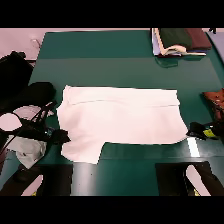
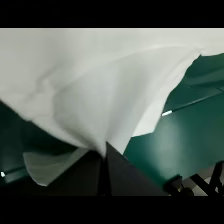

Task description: Fold the shirts.

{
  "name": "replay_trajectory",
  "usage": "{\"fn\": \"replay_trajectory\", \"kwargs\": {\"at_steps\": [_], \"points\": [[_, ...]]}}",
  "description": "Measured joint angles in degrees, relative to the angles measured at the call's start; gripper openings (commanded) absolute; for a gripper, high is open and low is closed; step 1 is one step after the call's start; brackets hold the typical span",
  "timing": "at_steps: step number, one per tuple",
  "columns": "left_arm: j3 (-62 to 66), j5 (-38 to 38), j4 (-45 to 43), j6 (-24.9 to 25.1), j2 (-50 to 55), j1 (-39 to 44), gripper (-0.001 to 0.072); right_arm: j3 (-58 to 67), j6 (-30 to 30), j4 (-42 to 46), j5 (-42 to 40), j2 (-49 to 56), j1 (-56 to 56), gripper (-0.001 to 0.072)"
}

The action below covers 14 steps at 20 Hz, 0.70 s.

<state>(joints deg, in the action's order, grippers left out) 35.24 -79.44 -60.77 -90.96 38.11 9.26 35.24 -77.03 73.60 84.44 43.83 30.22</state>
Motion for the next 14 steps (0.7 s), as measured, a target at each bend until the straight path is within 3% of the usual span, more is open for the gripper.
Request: {"fn": "replay_trajectory", "kwargs": {"at_steps": [3, 7, 14], "points": [[4.11, -2.82, 0.83, -0.98, -1.20, 0.00, 0.0021, 0.11, -1.07, 0.72, 2.12, -4.90, 0.22, 0.0017], [10.08, 0.72, -5.40, -1.60, 0.39, 0.02, 0.0022, 1.86, -2.38, 0.48, 2.54, -6.29, 0.28, 0.0017], [16.63, 15.32, -13.20, -1.97, 15.80, -0.52, 0.0022, 16.41, -3.87, -1.53, -4.48, 8.57, -7.93, 0.0017]]}}
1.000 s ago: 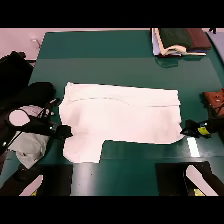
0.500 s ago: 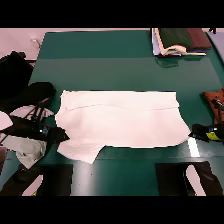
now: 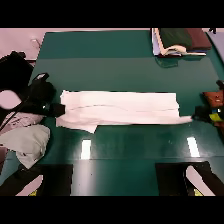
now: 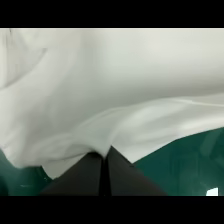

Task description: Fold the shirts.

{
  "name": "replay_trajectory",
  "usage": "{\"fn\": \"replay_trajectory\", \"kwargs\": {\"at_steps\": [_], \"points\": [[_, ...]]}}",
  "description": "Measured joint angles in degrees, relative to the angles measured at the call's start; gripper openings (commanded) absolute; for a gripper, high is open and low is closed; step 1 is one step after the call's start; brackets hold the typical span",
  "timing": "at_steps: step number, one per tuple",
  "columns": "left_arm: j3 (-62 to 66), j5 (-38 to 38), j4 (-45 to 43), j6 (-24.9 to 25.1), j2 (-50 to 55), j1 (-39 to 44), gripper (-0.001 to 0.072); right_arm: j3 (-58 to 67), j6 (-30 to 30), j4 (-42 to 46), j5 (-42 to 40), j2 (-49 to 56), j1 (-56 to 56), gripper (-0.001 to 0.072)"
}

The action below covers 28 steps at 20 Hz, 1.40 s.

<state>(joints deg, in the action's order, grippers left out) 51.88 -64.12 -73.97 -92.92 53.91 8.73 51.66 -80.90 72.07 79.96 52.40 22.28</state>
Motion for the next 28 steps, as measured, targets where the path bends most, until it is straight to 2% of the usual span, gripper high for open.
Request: {"fn": "replay_trajectory", "kwargs": {"at_steps": [6, 7, 8, 9, 10, 12, 13, 15, 17, 18, 19, 25, 27, 28], "points": [[9.40, 8.72, -1.03, 0.24, 16.33, -4.39, 0.0024, 15.85, -3.04, -0.50, -4.92, 19.02, -8.52, 0.0019], [10.86, 9.64, -1.03, 0.42, 18.51, -4.92, 0.0059, 17.97, -3.39, -0.52, -5.25, 21.59, -9.22, 0.0038], [12.35, 10.58, -0.98, 0.76, 20.35, -5.29, 0.0396, 19.96, -3.69, -0.61, -5.46, 23.93, -9.79, 0.0222], [13.64, 11.34, -0.96, 0.92, 21.84, -5.57, 0.0606, 21.97, -3.78, -0.76, -5.84, 26.18, -10.12, 0.0359], [14.86, 11.72, -0.83, 1.14, 22.99, -5.84, 0.0611, 23.74, -3.85, -1.07, -5.90, 28.02, -10.12, 0.0393], [17.33, 12.28, -0.37, 1.49, 24.50, -5.97, 0.0607, 26.01, -3.80, -1.64, -5.99, 30.45, -9.55, 0.0393], [18.56, 11.93, -0.15, 1.53, 24.98, -6.01, 0.0455, 26.49, -3.23, -1.66, -5.97, 31.15, -8.90, 0.0393], [20.35, 10.91, 0.24, 1.97, 25.57, -6.08, 0.0017, 26.14, -1.49, -1.92, -5.33, 32.02, -6.75, 0.0393], [21.31, 10.01, 1.84, 3.08, 25.81, -6.05, 0.0023, 24.22, 0.09, -1.99, -4.33, 32.50, -3.69, 0.0411], [21.55, 9.64, 2.91, 3.48, 25.97, -5.86, 0.0023, 22.77, 0.87, -2.73, -4.11, 32.65, -1.75, 0.0486], [21.75, 9.29, 4.20, 3.85, 26.12, -5.35, 0.0023, 21.11, 1.97, -4.04, -3.93, 32.98, 0.31, 0.0522], [22.23, 10.91, 7.69, 4.70, 28.74, 3.06, 0.0022, 12.79, 8.13, -18.64, -2.75, 39.26, 7.76, 0.0520], [22.69, 12.72, 8.31, 4.74, 30.75, 6.67, 0.0022, 11.13, 10.80, -24.46, -2.62, 41.53, 7.13, 0.0490], [23.37, 13.25, 8.70, 4.76, 32.13, 8.50, 0.0022, 10.60, 12.04, -26.23, -3.39, 42.36, 6.21, 0.0359]]}}
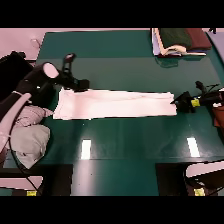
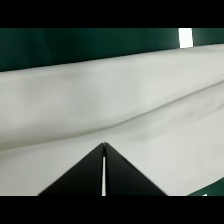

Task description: Fold the shirts.

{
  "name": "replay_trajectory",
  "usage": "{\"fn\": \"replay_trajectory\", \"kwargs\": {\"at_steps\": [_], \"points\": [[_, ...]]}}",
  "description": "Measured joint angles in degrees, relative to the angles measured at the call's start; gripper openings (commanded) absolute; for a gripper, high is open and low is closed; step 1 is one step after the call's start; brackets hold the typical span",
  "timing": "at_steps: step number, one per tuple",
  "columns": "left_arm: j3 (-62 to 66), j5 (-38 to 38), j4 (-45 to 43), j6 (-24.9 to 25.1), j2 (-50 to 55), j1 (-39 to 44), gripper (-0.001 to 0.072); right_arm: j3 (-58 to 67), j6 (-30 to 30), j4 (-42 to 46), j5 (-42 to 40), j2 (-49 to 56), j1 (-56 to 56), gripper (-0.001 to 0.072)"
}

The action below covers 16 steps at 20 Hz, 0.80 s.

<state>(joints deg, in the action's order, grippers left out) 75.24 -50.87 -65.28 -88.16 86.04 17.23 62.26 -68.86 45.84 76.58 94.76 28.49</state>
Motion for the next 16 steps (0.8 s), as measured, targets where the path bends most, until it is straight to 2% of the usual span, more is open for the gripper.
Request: {"fn": "replay_trajectory", "kwargs": {"at_steps": [1, 2, 5, 8, 16], "points": [[0.96, 0.72, 0.39, 0.04, 1.38, 1.55, 0.0022, -0.20, 0.94, -0.96, -0.92, 0.61, -1.05, 0.0151], [2.34, 1.03, 0.72, 0.04, 3.10, 3.15, 0.0022, -0.22, 1.77, -2.03, -1.75, 1.27, -2.16, 0.0020], [7.50, 1.68, 1.55, -0.11, 8.26, 6.47, 0.0022, 2.23, 3.32, -2.23, -2.93, 0.22, -4.92, 0.0020], [13.05, 1.73, 2.64, -0.31, 13.49, 9.29, 0.0022, 7.17, 3.67, -4.09, -0.33, -3.87, -7.19, 0.0019], [20.06, 1.79, 7.39, -0.42, 23.08, 12.94, 0.0022, 22.43, -3.48, -5.25, 2.54, -15.72, -18.18, 0.0019]]}}
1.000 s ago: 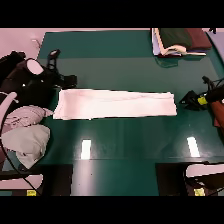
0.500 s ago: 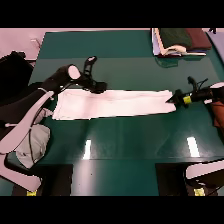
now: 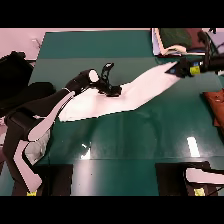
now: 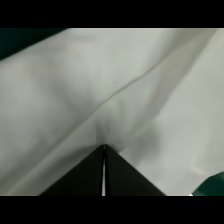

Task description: Fold the shirts.

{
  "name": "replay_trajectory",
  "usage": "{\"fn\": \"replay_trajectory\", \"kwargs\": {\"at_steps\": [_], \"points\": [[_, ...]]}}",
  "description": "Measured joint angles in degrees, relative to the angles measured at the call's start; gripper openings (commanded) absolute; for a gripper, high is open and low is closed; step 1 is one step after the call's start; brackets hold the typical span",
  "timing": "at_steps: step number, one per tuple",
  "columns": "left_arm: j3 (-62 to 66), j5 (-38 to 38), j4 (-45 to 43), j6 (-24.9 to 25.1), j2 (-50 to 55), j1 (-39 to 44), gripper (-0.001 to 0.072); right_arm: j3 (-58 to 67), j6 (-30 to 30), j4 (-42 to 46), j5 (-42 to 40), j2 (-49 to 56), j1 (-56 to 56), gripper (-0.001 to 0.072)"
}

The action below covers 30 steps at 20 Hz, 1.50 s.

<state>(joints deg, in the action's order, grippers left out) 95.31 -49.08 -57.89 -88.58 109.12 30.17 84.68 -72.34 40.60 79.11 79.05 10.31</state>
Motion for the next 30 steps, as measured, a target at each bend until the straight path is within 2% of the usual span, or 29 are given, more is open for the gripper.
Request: {"fn": "replay_trajectory", "kwargs": {"at_steps": [9, 13, 16, 17, 18, 19, 21, 24, 27, 30], "points": [[2.93, -2.58, 0.96, 0.39, 1.38, -0.96, 0.0023, 11.26, -5.86, -0.13, -3.52, -2.08, -15.04, 0.0020], [10.95, -9.07, -0.52, 0.79, 0.79, -6.86, 0.0022, 12.35, -6.49, -0.31, -9.03, -0.96, -23.71, 0.0020], [17.90, -13.73, -3.54, 0.98, -2.36, -13.00, 0.0022, 12.61, -6.60, -0.55, -16.48, 2.45, -32.76, 0.0021], [19.37, -14.62, -4.72, 1.01, -4.09, -15.19, 0.0022, 12.68, -6.60, -0.55, -20.00, 4.04, -35.98, 0.0075], [20.52, -15.17, -5.73, 1.01, -6.29, -17.62, 0.0022, 12.81, -6.40, -0.85, -24.28, 6.01, -39.50, 0.0234], [21.38, -15.50, -6.69, 1.03, -8.63, -19.89, 0.0023, 13.38, -5.57, -1.79, -28.41, 8.22, -42.69, 0.0330], [22.32, -16.09, -7.82, 1.05, -12.83, -23.78, 0.0023, 16.63, -3.98, -3.80, -34.95, 13.57, -48.26, 0.0334], [23.02, -16.55, -8.92, 1.33, -17.68, -28.00, 0.0022, 21.94, -2.93, -3.65, -39.23, 19.56, -51.67, 0.0333], [23.04, -17.16, -9.62, 1.73, -20.02, -29.40, 0.0022, 23.34, -2.75, -2.03, -37.00, 21.14, -49.20, 0.0332], [21.70, -17.66, -10.12, 2.10, -20.85, -29.40, 0.0022, 18.18, -2.75, 0.72, -31.17, 18.93, -43.10, 0.0327]]}}
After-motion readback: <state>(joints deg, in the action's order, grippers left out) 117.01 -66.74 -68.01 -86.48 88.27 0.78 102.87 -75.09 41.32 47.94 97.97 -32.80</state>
